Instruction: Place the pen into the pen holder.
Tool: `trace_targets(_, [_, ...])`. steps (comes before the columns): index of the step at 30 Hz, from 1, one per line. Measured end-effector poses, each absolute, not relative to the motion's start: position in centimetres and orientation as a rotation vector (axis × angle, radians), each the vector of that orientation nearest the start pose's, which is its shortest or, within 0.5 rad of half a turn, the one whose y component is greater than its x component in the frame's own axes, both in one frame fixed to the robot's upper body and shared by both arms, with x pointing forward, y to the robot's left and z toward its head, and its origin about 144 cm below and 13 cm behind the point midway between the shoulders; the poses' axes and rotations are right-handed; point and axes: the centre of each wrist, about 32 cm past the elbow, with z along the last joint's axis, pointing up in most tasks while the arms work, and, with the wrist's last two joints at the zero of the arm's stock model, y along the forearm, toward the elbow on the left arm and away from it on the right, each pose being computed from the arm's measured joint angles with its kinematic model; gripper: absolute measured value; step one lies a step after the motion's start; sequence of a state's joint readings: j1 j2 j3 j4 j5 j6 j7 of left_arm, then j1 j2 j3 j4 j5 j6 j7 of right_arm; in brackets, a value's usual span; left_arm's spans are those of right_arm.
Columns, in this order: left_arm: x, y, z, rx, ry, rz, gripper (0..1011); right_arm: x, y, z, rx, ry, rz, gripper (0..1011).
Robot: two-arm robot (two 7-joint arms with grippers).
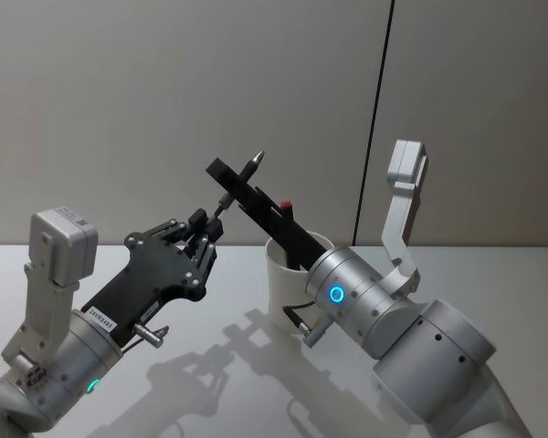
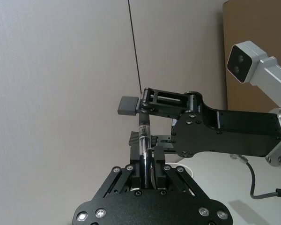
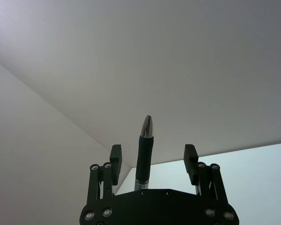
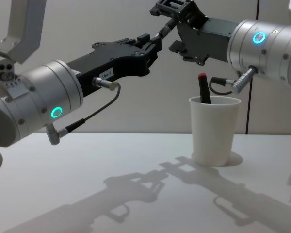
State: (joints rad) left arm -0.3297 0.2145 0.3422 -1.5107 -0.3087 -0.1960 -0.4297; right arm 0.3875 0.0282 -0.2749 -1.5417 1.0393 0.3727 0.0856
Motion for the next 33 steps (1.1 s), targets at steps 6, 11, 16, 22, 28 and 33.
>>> trace_targets(6, [53.06,18.77,122.67,-0.261,-0.289,0.806,180,54.04,-14.35,127.02,0.521,0.698,-0.809,703])
trace_targets(11, [53.06,18.76,122.67,-0.261,-0.289,0.806,180,54.06,-14.32,127.0,0.521,0.698,-0.81,532])
trace_targets(16, [53.05,18.76,122.66,-0.26,-0.289,0.805,180,54.06,-14.29,127.02,0.522,0.698,-0.808,364])
trace_targets(22, [53.06,18.76,122.67,-0.26,-0.289,0.805,178,54.07,-14.28,127.01,0.521,0.698,-0.809,175])
trace_targets(28, [53.06,18.77,122.67,-0.261,-0.289,0.806,175,54.08,-14.29,126.99,0.521,0.698,-0.81,142])
trace_targets(33, [53.06,18.76,122.67,-0.261,-0.289,0.805,174,54.09,-14.29,126.99,0.521,0.698,-0.81,142])
